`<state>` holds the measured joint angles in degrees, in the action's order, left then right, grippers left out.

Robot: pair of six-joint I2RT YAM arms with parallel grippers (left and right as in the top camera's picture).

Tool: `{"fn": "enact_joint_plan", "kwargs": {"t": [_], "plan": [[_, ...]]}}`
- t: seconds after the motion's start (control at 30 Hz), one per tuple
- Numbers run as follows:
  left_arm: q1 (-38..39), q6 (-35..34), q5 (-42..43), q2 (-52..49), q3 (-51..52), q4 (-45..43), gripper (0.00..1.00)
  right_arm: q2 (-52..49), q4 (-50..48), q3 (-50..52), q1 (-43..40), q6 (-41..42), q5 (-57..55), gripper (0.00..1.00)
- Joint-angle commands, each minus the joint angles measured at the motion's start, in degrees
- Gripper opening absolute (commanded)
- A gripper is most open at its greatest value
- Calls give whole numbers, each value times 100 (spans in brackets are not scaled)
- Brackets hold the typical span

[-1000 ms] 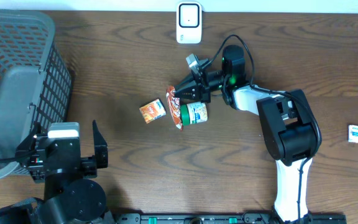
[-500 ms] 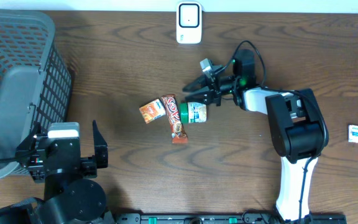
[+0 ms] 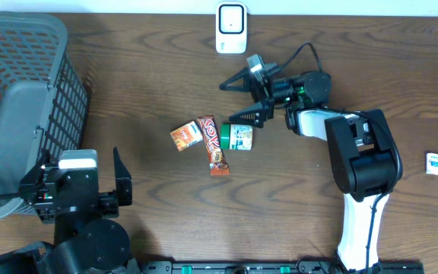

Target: Scan the item barcode

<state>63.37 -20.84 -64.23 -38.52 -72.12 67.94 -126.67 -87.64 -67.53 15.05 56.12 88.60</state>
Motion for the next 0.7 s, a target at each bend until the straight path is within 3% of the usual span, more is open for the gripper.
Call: {"fn": "enact_joint_plan", "kwargs": {"t": [0.0,0.17,0.27,0.37,0.53,0.67], "plan": [[-17,-48,-31,17,-11,17,98,37,-133,111,214,1926,72,99],[-17,-48,-31,17,-11,17,98,37,-267,227,772,1552,72,99],[-17,-48,-31,17,-11,17,98,37,-98,133,1071,1860,7,99],[-17,-48,-31,17,-11,17,98,37,776,-96,1318,2345,-278,99],[-17,-48,-31,17,-11,17,98,37,1626,-909,1309,2245,-719,99],[-17,-48,-31,17,-11,17,98,37,3077,-1980,1152,1565,-774,99]]}}
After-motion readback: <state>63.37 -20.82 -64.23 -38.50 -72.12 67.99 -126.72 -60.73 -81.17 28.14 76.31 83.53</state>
